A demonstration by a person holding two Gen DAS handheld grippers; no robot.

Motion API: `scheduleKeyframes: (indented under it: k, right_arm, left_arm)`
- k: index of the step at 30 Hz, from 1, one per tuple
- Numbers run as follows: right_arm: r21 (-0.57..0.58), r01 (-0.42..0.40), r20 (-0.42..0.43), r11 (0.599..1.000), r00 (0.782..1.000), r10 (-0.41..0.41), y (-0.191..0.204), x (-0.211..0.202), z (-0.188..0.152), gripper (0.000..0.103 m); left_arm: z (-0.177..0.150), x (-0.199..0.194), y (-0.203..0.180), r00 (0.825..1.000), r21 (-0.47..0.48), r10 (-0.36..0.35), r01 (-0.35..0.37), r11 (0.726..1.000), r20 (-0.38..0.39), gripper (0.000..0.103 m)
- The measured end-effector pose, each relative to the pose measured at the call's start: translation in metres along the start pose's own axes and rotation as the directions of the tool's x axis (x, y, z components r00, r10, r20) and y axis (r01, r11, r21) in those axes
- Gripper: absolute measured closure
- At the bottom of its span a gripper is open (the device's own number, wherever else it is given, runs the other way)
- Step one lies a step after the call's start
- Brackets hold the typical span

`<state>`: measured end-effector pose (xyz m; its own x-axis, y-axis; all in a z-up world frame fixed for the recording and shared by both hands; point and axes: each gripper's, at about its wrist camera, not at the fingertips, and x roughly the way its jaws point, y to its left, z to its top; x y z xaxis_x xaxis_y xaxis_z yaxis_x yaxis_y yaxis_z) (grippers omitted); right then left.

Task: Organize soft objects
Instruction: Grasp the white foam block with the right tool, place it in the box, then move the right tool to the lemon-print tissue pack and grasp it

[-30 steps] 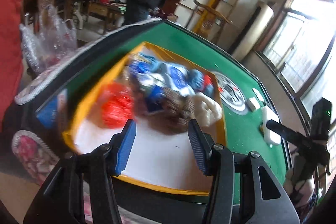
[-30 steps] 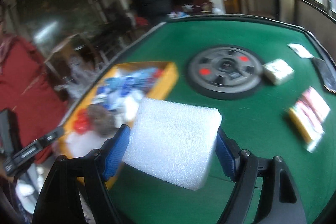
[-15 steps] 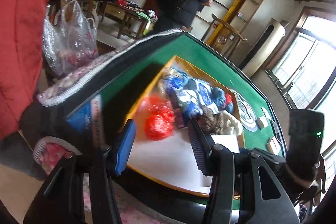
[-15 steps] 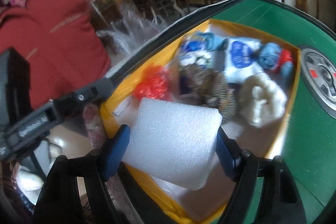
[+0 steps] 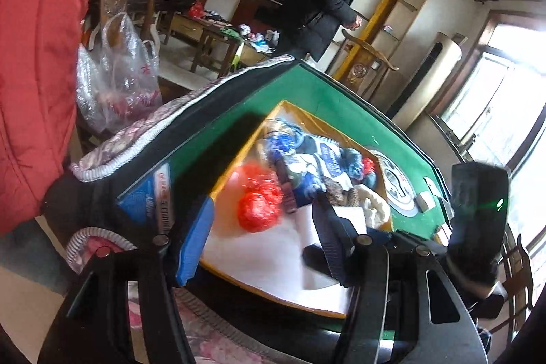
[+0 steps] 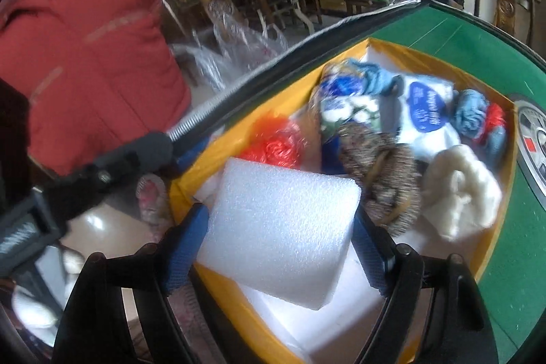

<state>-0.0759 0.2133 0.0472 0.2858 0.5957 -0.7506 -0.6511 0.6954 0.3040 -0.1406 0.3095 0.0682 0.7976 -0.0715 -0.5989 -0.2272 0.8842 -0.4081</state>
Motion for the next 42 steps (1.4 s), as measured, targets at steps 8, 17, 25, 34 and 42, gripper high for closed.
scheduleKeyframes:
  k: [8,17,25,34,42]
  right_arm:
    - [0.118,-0.077,0.081,0.990,0.994,0.067,-0.038,-0.020,-0.003,0.018]
    - [0.212,-0.123,0.208,0.969,0.975,0.078,-0.076,-0.066,-0.004,0.018]
    - [0.267,0.163,0.275,0.950,0.932,-0.237,-0.130,-0.148,-0.030,0.018]
    - [0.430,0.441,0.225,0.788,0.793,-0.567,-0.237,-0.235,-0.044,0.001]
    - [0.515,0.512,0.005,0.688,0.800,-0.599,-0.349,-0.185,-0.022,0.001]
  left_arm:
    - [-0.001,0.002,-0.022,1.000,0.036,-0.022,0.022,0.999,0.000,0.042]
    - [-0.010,0.019,-0.043,0.997,0.106,0.007,0.001,0.994,-0.075,0.037]
    - [-0.029,0.058,-0.095,0.986,0.237,-0.015,0.054,0.970,-0.164,0.037]
    - [-0.039,0.036,-0.129,0.976,0.281,-0.137,0.180,0.943,-0.166,0.037]
    - [-0.053,0.037,-0.153,0.962,0.321,-0.162,0.228,0.919,-0.220,0.037]
